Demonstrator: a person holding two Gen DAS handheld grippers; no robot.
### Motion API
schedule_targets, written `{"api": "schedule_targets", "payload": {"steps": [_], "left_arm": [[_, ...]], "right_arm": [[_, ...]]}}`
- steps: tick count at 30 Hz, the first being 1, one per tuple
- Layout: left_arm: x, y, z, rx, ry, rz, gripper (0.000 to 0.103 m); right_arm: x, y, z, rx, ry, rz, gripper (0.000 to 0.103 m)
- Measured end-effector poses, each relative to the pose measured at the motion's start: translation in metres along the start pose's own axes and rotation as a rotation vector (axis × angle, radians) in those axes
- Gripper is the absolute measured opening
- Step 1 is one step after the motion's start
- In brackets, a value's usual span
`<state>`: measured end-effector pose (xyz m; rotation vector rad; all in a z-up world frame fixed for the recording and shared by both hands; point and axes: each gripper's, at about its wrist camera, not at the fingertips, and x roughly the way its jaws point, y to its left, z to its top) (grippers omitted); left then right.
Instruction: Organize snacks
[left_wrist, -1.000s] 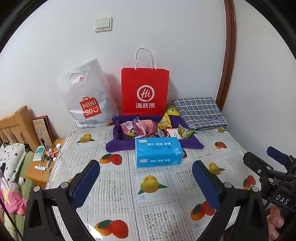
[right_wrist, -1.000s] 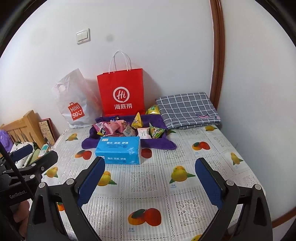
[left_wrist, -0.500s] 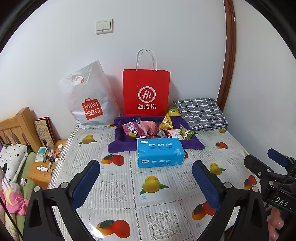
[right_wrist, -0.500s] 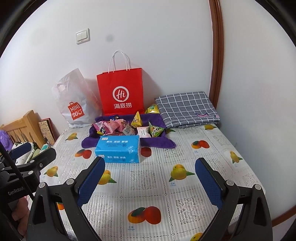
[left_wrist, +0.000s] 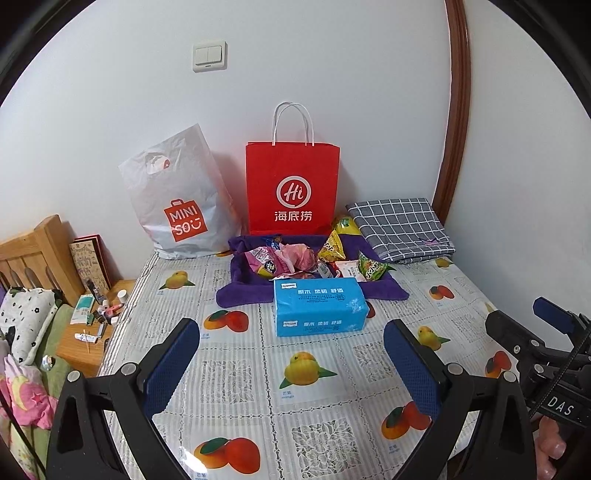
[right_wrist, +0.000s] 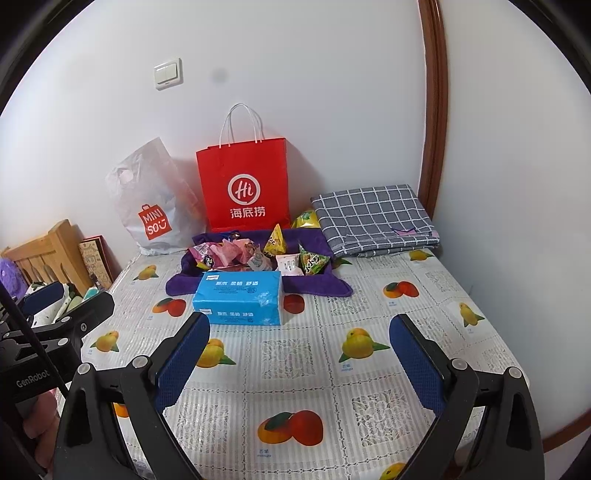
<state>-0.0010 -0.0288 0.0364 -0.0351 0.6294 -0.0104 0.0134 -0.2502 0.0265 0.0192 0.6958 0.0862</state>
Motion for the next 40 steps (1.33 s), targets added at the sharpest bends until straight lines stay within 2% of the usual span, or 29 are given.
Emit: {"api": "schedule_targets", "payload": {"steps": [40], "left_arm": [[0.0006, 0.0003, -0.0035, -0.011, 0.001, -0.003, 0.101]], "right_arm": [[-0.0031, 0.0036, -0.0029, -0.011, -0.004, 0.003, 0.097]]}}
